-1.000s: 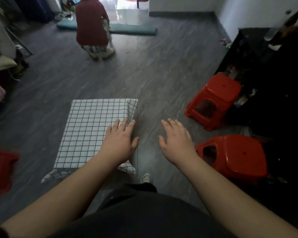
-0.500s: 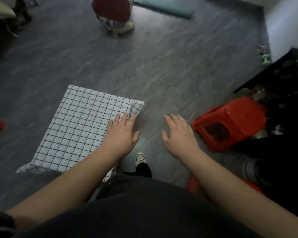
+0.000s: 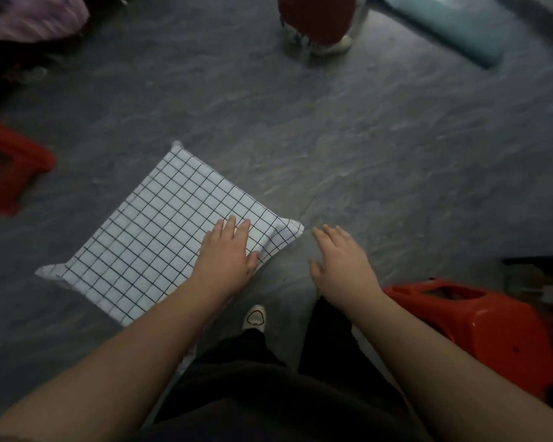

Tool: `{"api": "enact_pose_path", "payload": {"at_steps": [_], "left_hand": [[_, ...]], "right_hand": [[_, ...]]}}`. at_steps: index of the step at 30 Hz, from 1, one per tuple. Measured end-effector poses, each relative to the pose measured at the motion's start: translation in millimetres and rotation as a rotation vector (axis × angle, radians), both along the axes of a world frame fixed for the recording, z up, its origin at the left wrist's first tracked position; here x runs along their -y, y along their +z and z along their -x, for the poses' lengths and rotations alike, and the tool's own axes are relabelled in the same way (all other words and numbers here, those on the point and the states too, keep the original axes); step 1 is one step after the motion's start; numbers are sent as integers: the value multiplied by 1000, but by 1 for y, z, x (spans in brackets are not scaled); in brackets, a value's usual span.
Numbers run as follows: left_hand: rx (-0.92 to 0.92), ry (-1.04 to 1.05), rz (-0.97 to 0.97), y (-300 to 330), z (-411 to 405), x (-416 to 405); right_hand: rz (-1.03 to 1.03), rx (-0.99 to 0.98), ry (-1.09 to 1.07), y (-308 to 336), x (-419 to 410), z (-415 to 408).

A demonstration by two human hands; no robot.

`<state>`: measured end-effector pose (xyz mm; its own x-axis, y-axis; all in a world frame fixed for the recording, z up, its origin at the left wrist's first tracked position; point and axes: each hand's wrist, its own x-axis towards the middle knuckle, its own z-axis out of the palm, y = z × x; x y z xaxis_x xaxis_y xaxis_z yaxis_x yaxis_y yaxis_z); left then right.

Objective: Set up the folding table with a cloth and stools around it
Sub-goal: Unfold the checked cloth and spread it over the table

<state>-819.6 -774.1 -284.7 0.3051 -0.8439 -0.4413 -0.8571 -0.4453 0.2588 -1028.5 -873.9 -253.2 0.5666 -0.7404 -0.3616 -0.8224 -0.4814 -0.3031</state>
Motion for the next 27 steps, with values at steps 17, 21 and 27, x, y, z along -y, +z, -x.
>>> {"api": "enact_pose_path", "payload": {"at_steps": [17, 21, 27], "left_hand": [[-37, 353, -66, -271, 37, 149], [46, 385, -109, -337, 32, 148], [124, 437, -11, -381, 38, 136]], "right_hand": [[-346, 35, 377, -317, 194, -25], [-433, 26, 416, -385, 193, -34], [-499, 107, 447, -433, 193, -60]]}}
